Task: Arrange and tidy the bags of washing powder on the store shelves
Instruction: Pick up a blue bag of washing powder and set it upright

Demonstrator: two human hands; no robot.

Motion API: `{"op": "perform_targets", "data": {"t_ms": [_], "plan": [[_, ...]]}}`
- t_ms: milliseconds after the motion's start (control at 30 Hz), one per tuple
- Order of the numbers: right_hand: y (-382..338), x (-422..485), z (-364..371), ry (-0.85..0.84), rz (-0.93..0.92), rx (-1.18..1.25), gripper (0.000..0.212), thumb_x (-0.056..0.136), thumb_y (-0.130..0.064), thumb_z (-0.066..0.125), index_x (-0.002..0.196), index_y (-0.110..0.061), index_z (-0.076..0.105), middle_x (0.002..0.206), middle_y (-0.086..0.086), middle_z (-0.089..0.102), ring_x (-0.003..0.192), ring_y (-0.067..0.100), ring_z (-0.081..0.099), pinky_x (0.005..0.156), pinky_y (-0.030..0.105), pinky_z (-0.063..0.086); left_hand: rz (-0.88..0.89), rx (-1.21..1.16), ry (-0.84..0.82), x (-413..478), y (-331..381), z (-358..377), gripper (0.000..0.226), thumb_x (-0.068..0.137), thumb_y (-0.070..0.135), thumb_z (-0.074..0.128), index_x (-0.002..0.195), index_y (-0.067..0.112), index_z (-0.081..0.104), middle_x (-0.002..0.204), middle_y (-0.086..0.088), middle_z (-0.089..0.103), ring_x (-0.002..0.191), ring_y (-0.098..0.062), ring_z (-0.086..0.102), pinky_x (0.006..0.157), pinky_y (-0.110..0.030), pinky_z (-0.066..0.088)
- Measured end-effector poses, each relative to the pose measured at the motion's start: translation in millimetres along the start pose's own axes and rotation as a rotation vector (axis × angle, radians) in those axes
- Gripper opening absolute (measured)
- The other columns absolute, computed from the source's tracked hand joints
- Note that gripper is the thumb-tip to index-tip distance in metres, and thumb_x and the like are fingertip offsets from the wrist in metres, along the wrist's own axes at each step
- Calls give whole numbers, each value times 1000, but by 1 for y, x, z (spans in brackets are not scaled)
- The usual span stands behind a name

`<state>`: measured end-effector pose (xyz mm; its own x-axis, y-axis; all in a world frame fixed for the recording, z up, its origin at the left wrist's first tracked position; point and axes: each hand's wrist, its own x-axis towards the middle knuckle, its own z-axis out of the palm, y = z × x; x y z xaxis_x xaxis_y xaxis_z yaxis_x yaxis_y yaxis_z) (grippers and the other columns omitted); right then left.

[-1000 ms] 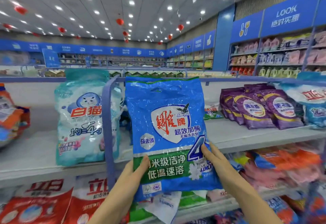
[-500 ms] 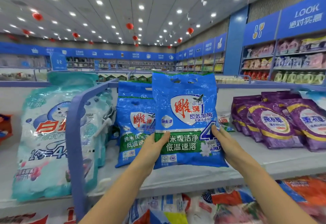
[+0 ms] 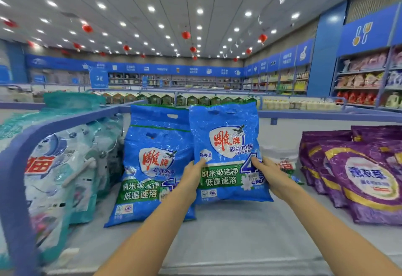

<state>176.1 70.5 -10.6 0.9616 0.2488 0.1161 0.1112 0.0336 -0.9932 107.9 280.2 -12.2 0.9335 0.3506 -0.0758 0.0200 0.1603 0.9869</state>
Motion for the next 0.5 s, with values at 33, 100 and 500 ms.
{"op": "perform_targets", "data": {"t_ms": [33,100,500], "plan": [[3,9,-1,-6,12,7,26,93,-32,55,115,-18,56,96,5,73,80,22,71,70,38,57,-7,17,32,5,-1,3,48,95,36,52,132,5,48,127,-18,58,110,-33,59,92,-43,49],[11,22,1,-44,58,26,25,94,-26,55,117,-17,55,107,11,70,92,28,68,85,46,54,9,66,94,14,-5,5,48,97,36,48,132,3,49,133,-18,53,117,-33,53,99,-41,43],[32,46,11,-100,127,35,29,95,-26,55,122,-19,50,98,-1,70,82,15,69,63,30,56,170,206,378,38,-25,16,36,103,20,36,129,1,51,127,-20,55,99,-27,49,79,-29,34]]}}
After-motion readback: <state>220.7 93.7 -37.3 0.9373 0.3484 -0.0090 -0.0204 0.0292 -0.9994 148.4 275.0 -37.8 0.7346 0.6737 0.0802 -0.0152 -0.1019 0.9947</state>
